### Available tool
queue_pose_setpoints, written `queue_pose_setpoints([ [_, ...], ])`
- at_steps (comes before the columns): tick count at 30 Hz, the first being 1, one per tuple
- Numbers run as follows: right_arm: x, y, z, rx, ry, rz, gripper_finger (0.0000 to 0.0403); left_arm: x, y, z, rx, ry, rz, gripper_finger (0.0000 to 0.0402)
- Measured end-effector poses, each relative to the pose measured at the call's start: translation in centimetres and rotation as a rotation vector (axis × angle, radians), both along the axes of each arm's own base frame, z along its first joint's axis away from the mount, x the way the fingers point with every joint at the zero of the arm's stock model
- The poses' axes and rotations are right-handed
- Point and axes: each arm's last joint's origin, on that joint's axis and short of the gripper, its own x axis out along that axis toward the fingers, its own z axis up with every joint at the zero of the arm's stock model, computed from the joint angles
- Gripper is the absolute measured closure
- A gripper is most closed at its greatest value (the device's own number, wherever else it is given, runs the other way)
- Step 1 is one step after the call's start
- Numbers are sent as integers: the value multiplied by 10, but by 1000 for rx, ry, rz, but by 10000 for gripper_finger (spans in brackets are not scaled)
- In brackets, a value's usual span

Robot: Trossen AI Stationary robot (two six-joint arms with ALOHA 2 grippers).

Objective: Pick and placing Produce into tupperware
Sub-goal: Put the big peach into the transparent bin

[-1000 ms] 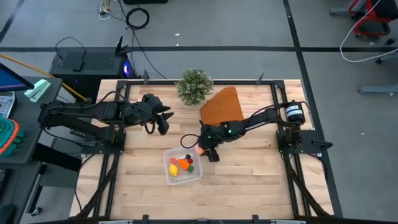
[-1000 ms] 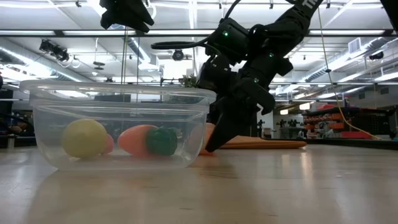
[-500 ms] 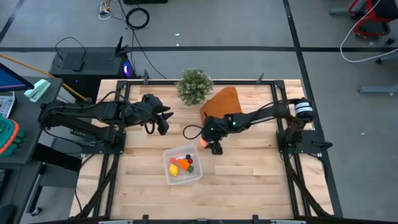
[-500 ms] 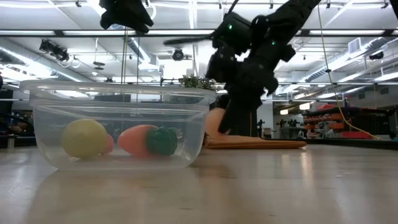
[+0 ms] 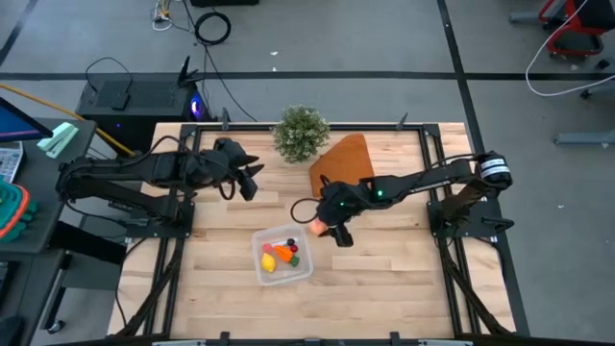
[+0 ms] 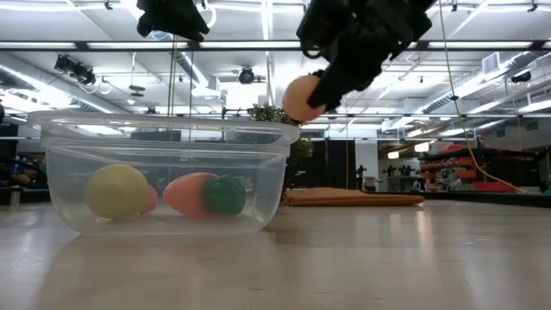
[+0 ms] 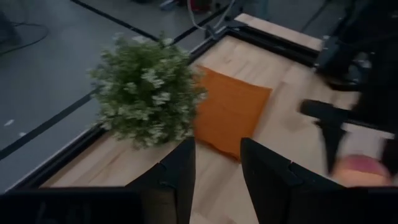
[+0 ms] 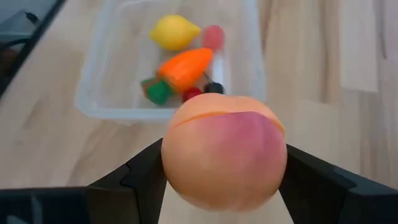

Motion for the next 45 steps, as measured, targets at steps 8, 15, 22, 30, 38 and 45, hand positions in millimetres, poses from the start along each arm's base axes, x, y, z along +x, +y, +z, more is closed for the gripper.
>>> queue_pose_setpoints([
  [8, 37, 18, 20, 1, -72, 45, 172, -5, 18, 3, 31, 1, 70, 263],
  [15, 68, 33, 24, -21, -104, 89, 172, -10, 38, 5, 38, -14, 174, 270],
  [22, 81, 61, 8, -27, -84, 187, 173, -24, 60, 12, 51, -50, 294, 268],
  [30, 105, 85, -3, -11, -83, 210, 172, -44, 69, 22, 75, -100, 367, 273],
  [38, 146, 78, 7, -28, 24, 123, 172, -64, 67, 29, 107, -100, 333, 273],
  [45, 161, 73, 4, -37, 181, 72, 172, -82, 63, 34, 102, -128, 330, 269],
])
